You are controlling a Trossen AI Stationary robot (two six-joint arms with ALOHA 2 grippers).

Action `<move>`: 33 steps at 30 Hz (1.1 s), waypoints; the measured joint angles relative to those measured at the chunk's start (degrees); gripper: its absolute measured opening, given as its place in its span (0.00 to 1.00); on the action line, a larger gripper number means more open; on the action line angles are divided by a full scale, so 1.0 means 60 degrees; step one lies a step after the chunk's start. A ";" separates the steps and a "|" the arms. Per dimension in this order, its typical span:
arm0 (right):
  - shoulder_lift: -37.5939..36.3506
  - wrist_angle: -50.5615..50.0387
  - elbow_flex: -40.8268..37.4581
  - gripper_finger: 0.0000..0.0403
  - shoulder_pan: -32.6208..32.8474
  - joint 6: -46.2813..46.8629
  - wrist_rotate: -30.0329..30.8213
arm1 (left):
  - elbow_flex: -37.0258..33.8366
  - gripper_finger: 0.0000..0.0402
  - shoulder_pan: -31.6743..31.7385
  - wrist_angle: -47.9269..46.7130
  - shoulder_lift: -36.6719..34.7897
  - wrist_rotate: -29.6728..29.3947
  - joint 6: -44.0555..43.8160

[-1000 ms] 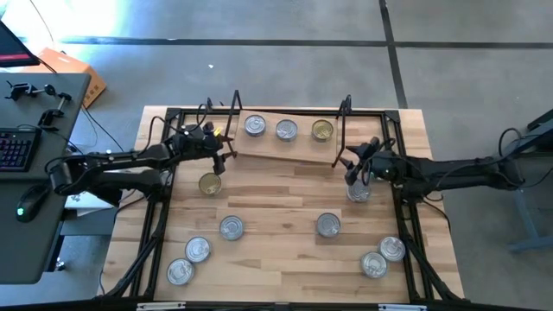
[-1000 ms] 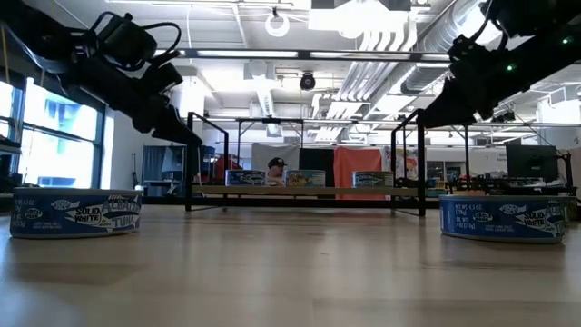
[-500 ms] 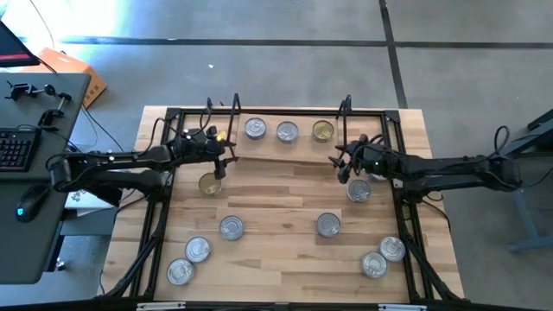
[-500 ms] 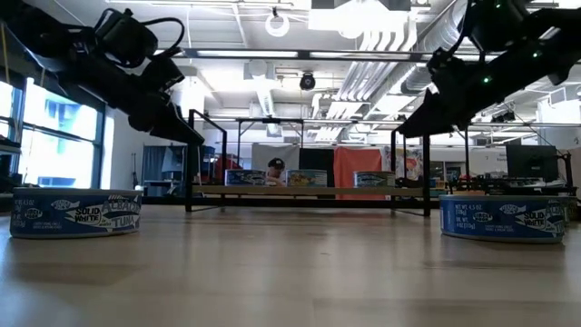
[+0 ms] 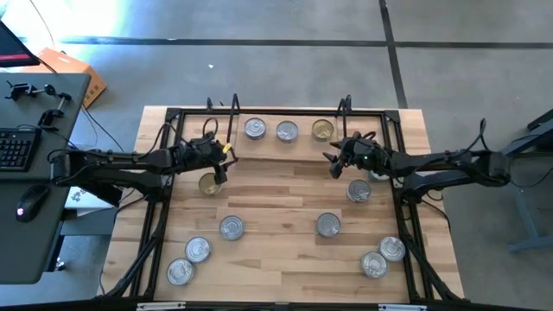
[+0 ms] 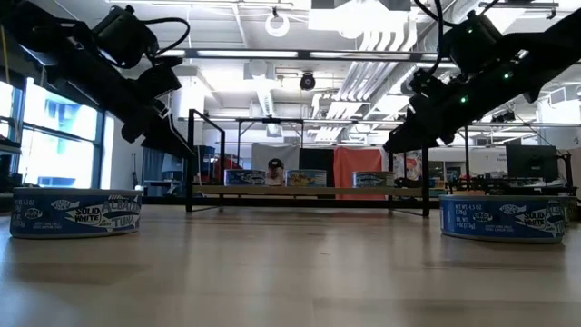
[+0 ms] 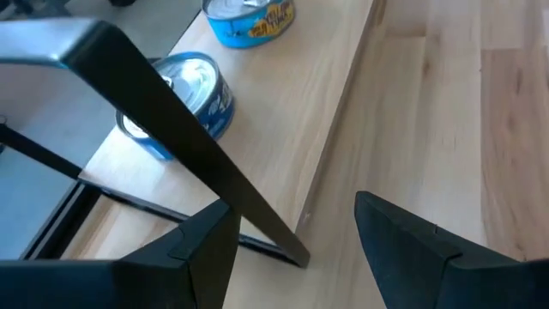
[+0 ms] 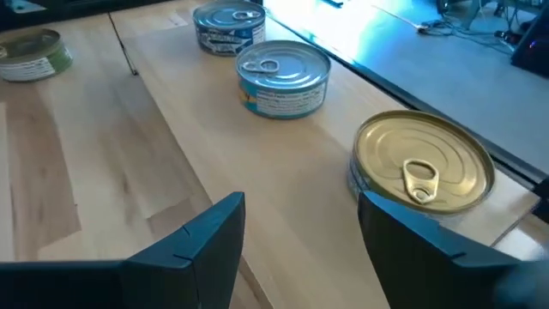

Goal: Stack canned seafood by type on shelf
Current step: Adjust the shelf on the table

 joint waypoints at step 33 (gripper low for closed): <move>0.1755 0.0420 0.1038 0.67 -0.1040 -0.0512 -0.0218 | -0.0004 0.54 -0.1031 -0.0431 0.0000 -0.2845 -0.0253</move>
